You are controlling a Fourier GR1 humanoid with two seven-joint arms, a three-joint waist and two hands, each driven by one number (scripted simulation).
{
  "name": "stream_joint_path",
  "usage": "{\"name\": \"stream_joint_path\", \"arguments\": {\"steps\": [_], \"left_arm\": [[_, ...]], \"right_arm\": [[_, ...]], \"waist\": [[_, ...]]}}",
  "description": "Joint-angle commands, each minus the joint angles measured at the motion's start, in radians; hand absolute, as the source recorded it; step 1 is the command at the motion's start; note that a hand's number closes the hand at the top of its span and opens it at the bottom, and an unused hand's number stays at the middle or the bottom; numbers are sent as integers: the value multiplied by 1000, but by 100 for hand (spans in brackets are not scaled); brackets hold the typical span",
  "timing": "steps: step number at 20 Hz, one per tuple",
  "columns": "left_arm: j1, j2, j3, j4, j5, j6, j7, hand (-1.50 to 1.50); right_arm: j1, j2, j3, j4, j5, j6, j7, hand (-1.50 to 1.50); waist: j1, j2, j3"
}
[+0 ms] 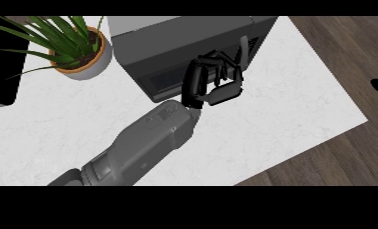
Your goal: Pick up the milk, place it into the microwave and close the microwave
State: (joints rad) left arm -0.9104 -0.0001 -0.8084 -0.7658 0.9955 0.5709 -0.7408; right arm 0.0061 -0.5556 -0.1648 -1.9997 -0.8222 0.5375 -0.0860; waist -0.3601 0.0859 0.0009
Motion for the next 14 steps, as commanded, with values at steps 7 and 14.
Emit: {"name": "stream_joint_path", "arguments": {"steps": [7,14], "left_arm": [[-72,0,18,88,39,-19,7,150],[-88,0,-47,138,18,-16,26,150]], "right_arm": [[-9,-30,-8,0,-42,16,20,-150],[-31,-46,-4,-11,-83,44,22,-150]], "waist": [[-11,15,-2],[-9,16,3]]}}
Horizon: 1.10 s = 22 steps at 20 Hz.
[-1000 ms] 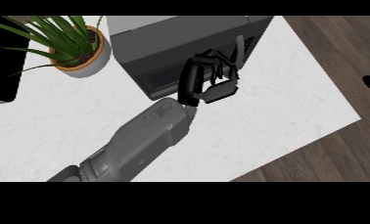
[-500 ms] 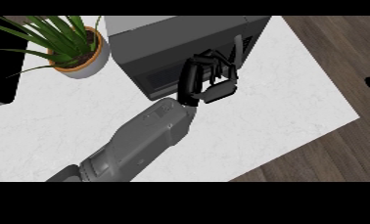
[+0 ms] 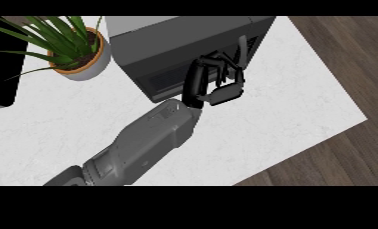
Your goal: Pick up the milk, place it into the microwave and close the microwave
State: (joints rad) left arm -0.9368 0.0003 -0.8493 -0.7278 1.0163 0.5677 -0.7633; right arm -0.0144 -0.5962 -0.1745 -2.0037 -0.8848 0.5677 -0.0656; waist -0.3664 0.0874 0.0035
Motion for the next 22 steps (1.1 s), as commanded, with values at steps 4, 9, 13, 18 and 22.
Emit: {"name": "stream_joint_path", "arguments": {"steps": [4,9,13,18,22], "left_arm": [[-62,0,-27,132,5,29,80,150],[-51,0,-28,154,41,56,112,150],[-36,0,-35,182,64,99,125,150],[-8,0,-40,187,101,77,119,150],[6,0,-56,190,120,66,105,-150]], "right_arm": [[-12,-19,13,-5,-58,30,12,-150],[-8,-26,1,-7,-90,32,13,-150],[5,-42,-15,-27,-90,32,20,-150],[36,-55,-41,-36,-116,28,28,-150],[61,-59,-53,-64,-119,22,33,-150]], "waist": [[3,11,0],[31,6,-2],[56,-5,-3],[86,-7,-6],[93,-13,-7]]}}
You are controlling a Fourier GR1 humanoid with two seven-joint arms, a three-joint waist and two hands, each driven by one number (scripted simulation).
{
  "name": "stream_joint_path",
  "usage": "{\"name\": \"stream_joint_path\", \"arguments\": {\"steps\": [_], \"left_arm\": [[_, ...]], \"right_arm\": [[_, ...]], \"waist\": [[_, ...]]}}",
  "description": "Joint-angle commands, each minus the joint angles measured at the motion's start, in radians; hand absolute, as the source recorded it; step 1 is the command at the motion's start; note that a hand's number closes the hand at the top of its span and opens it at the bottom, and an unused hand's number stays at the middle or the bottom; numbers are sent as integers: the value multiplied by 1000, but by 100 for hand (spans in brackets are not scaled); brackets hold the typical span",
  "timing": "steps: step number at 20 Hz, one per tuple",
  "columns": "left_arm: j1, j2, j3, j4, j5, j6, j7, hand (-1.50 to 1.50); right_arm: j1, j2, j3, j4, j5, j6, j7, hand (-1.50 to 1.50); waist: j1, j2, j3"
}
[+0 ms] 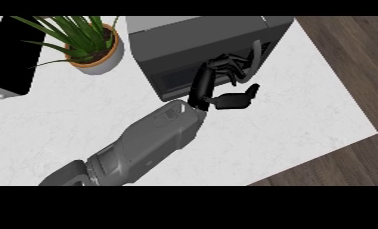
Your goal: Pick up the milk, place it into the microwave and close the microwave
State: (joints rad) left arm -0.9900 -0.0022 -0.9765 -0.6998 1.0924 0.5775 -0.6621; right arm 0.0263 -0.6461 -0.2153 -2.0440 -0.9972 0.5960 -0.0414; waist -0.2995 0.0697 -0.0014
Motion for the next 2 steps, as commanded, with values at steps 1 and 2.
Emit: {"name": "stream_joint_path", "arguments": {"steps": [1,2], "left_arm": [[41,2,70,154,53,53,13,-150],[59,2,66,162,56,52,2,-150]], "right_arm": [[26,-15,-21,-12,-18,4,7,-150],[35,-12,-25,-26,-13,-7,10,-150]], "waist": [[21,4,1],[27,2,-1]]}}
